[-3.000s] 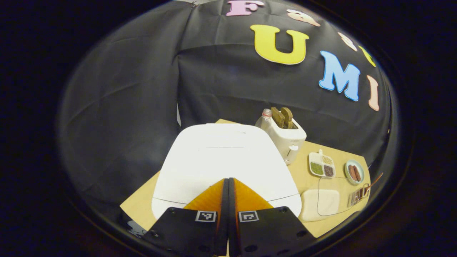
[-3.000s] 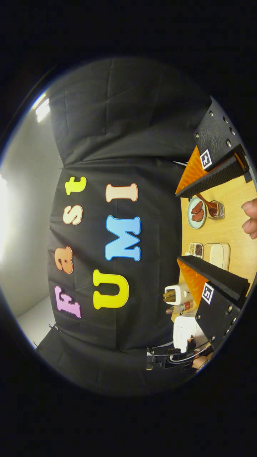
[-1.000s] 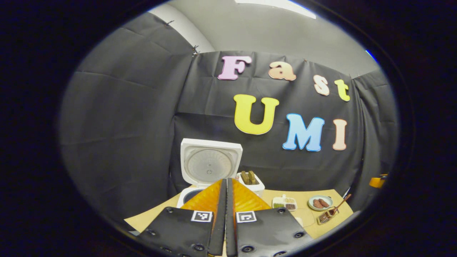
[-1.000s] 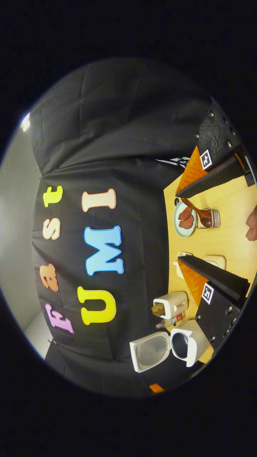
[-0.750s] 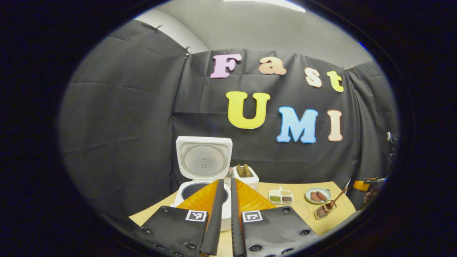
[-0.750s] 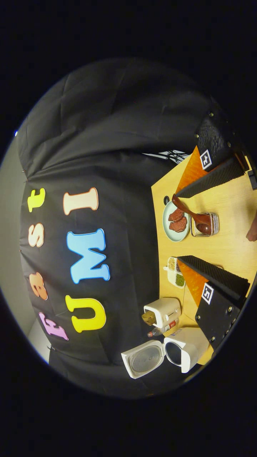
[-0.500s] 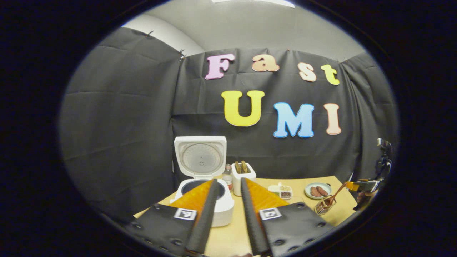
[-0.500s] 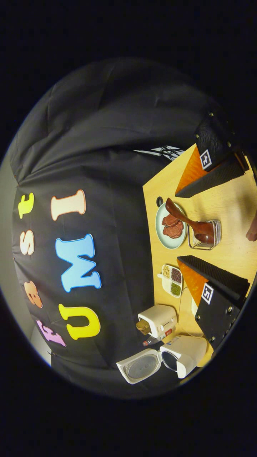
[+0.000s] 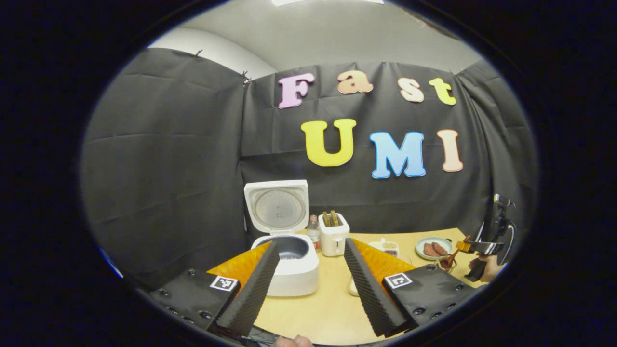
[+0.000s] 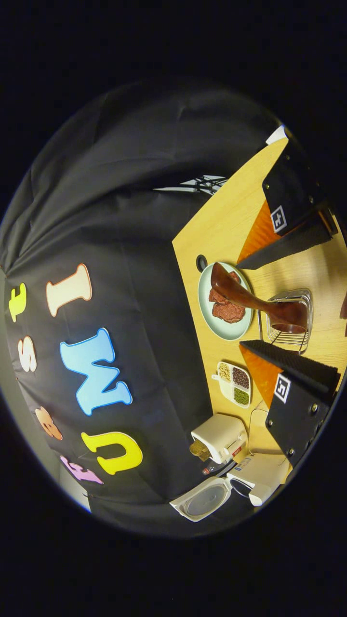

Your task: Close the left gripper, press the button to open the rice cooker; take a wooden spoon from the chopstick holder with the right hand, scoop a spoonful of rice and pour it into the rice cooker, then put the wooden spoon back into the chopstick holder.

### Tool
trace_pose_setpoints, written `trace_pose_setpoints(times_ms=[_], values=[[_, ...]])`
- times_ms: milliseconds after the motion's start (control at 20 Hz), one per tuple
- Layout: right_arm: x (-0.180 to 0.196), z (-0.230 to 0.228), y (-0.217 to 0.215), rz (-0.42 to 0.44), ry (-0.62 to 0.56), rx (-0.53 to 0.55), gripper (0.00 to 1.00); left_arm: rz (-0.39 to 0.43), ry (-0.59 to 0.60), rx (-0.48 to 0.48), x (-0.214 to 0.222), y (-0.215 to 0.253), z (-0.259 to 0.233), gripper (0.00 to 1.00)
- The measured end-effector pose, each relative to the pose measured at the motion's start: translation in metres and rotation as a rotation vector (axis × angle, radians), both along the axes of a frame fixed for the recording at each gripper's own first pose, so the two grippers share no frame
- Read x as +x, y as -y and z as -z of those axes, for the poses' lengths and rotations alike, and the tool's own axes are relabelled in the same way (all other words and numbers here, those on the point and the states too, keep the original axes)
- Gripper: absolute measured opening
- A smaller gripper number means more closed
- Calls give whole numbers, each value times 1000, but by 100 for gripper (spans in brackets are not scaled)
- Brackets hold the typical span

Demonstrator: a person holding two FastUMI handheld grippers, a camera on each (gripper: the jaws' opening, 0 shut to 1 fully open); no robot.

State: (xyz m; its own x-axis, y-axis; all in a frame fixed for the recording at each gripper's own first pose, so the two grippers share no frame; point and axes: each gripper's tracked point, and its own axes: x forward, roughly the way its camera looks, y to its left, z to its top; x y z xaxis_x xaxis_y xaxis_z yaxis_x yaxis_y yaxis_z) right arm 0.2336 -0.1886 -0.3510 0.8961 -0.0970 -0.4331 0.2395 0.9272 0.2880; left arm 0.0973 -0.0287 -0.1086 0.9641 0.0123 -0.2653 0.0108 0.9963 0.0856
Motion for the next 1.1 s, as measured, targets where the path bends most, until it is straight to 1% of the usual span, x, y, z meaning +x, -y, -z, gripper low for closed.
trace_pose_setpoints(times_ms=[150,200,400,450,550,600,650,700,750,800,850,950,1000,1100], values=[[11,15,-3,-16,-17,51,88,-12,-33,-12,-10,3,7,99],[15,19,-2,-19,-19,60,84,-14,-39,-4,-13,2,8,99],[24,29,0,-10,-45,89,85,-19,-45,21,-19,2,7,98],[25,33,9,32,-61,75,69,-21,-48,22,-20,3,8,98],[25,32,12,43,-63,88,39,-20,-52,24,-24,5,10,98],[23,34,9,37,-67,95,47,-18,-59,31,-26,6,13,98],[31,39,8,29,-66,94,47,-14,-62,37,-26,7,14,98],[23,30,10,37,-71,97,47,-11,-62,42,-26,9,14,98],[21,26,4,22,-73,106,21,-10,-62,41,-26,10,14,98],[24,32,1,16,-77,116,23,-11,-62,37,-27,11,14,99],[24,31,1,17,-75,122,16,-11,-62,35,-26,11,13,99],[25,28,-3,11,-72,141,16,-13,-58,39,-28,9,11,99],[21,23,-2,11,-63,147,13,-14,-55,40,-28,8,9,99],[19,14,-6,3,-47,156,12,-19,-47,40,-30,5,6,98]])
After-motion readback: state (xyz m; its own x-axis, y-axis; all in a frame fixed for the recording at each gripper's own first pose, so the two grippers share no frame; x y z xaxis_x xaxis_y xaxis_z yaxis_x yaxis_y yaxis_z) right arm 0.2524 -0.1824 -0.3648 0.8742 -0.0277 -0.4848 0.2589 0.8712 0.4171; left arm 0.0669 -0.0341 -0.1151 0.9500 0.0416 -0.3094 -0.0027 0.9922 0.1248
